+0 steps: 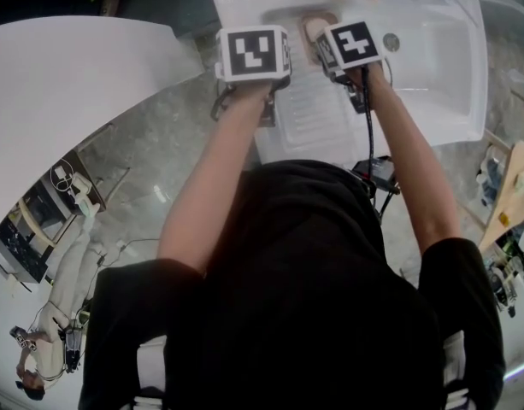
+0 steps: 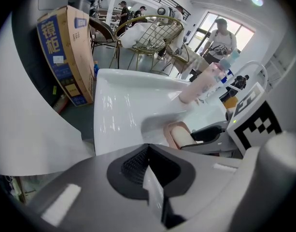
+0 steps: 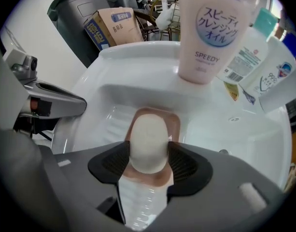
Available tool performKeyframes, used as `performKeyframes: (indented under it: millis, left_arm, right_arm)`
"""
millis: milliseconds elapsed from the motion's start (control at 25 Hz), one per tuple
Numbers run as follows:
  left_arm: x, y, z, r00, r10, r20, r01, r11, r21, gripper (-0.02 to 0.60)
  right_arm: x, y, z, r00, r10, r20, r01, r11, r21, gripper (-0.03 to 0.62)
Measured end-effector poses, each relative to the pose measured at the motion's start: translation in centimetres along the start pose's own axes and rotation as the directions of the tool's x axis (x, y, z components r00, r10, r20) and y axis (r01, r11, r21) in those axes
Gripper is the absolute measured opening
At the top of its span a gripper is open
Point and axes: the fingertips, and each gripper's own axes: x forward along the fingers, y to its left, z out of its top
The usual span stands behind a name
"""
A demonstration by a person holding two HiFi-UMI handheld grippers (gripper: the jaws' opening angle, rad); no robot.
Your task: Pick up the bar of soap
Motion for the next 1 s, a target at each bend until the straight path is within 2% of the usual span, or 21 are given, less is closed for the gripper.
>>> performKeyframes:
  millis: [160, 480, 560, 640, 760, 1000]
  left_arm:
    - [0.1, 0.2, -1.2, 0.999, -0.014, -0.039, 0.013, 0.999, -0.032, -0.002]
    - [0.1, -0.2, 0.0, 1.0, -0.009, 0.005, 0.009, 1.0, -0.004, -0.002]
    - [0.2, -0.2, 0.1, 1.0, -0.004, 0.008, 0.004, 1.0, 0.004, -0.002]
    - [0.2, -0.1, 0.0, 1.0, 0.001, 0.001, -0.001, 1.0, 0.011, -0.002]
    - [0.1, 0.1, -0.2, 1.0, 0.003, -0.015, -0.003, 1.0, 0.003, -0.002]
    - [0.2, -0.1, -0.5, 1.0, -0.002, -0.024, 0.001, 1.0, -0.004, -0.002]
  right_arm:
    - [0.7, 0.3, -0.3, 0.999, 0.041, -0.015, -0.041, 0.999, 0.004, 0.272]
    - [1.2, 0.3, 0.0, 0.993, 0.055, -0.1, -0.053, 0.998, 0.029, 0.267]
    - [1.4, 0.3, 0.0, 0.988, 0.055, -0.147, -0.055, 0.998, 0.0, 0.267]
    - [1.6, 0.5, -0.1, 0.979, 0.039, -0.198, -0.054, 0.996, -0.072, 0.268]
    - [1.9, 0.7, 0.0, 0.974, 0.018, -0.227, -0.055, 0.985, -0.16, 0.272]
    - [2.0, 0.9, 0.0, 0.975, 0.039, -0.218, -0.065, 0.991, -0.113, 0.272]
